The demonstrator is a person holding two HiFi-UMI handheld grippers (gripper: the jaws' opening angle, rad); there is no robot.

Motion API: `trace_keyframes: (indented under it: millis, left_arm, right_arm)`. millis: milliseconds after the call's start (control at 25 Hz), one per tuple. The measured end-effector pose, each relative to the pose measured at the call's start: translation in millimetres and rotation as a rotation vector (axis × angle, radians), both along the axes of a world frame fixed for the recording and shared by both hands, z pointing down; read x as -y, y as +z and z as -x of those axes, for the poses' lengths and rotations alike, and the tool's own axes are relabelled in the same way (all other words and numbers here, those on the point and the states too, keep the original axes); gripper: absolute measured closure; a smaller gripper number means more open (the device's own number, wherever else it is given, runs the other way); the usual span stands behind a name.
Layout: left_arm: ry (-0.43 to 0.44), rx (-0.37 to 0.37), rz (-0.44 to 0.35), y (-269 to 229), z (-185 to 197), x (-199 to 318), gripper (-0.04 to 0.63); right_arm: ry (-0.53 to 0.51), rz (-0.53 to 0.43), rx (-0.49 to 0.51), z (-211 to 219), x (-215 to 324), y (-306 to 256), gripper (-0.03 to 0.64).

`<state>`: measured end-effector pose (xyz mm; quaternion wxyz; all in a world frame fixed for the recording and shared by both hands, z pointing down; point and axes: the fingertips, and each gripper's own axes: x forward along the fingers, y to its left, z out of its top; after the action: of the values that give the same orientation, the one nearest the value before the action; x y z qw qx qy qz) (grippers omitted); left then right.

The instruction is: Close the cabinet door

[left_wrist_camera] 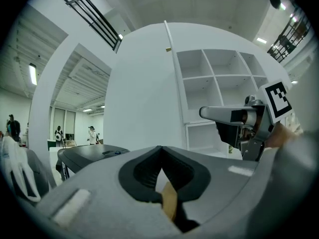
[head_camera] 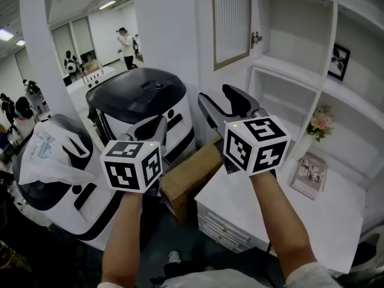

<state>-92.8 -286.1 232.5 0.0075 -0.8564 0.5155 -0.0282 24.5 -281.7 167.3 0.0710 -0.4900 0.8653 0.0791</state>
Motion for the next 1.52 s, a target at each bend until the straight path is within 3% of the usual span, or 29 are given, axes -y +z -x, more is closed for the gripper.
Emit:
trace_keyframes:
  millis: [480, 1040, 1520]
  left_arm:
    - [0.208, -0.001, -0.016, -8.7, -10.8, 75.8, 0.603]
    - [0.481, -0.011, -0.03, -14.4, -37.5, 111.9, 0.603]
    - [0.591, 0.01, -0.034, -12.7, -38.6, 125.6, 0.603]
  right_arm:
    - [0.179, -0.034, 0.003, 5.3, 40.8, -16.8, 0.357]
    - [0.403, -0.027, 0.0, 4.3, 66.2, -21.1, 0.356]
    - [0.562, -0.04, 0.011, -0.3, 72.4, -27.6, 0.378]
